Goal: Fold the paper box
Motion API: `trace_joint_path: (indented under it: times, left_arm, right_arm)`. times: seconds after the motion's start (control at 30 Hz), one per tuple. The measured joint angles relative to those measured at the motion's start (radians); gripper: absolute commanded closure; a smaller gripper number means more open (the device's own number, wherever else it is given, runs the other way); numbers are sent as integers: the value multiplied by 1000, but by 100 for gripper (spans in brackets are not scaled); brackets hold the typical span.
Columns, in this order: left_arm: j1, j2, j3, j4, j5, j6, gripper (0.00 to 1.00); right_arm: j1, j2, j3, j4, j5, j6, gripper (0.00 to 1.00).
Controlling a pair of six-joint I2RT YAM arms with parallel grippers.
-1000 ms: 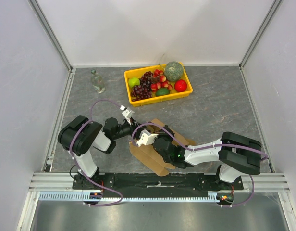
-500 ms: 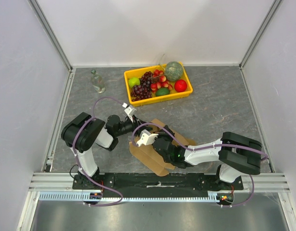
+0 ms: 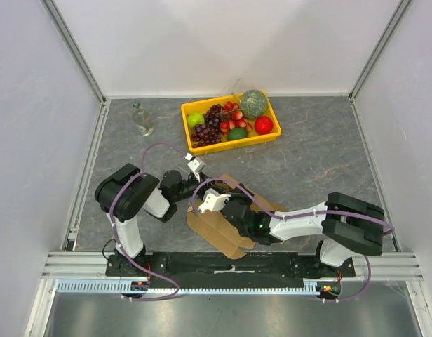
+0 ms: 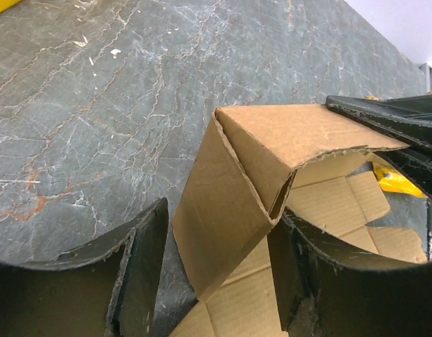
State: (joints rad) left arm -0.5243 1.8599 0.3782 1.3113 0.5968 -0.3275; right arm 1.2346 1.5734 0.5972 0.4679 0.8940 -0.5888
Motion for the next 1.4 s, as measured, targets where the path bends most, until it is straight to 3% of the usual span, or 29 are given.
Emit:
trace_joint_path:
  times: [0.33, 0.57, 0.9, 1.4]
  left_arm:
    - [-27, 0, -18, 0, -86, 31, 36]
    - [-42, 0, -39, 0, -137, 42, 38]
    - [-74, 0, -58, 0, -248, 56, 51]
    - [-171, -19, -61, 0, -459, 129, 62]
  right_arm:
    - [0, -26, -2, -30, -60, 64, 66]
    - [0, -67, -22, -40, -106, 106, 62]
    - [0, -121, -29, -55, -159, 164, 60]
    - [0, -124, -30, -79, -212, 234, 60]
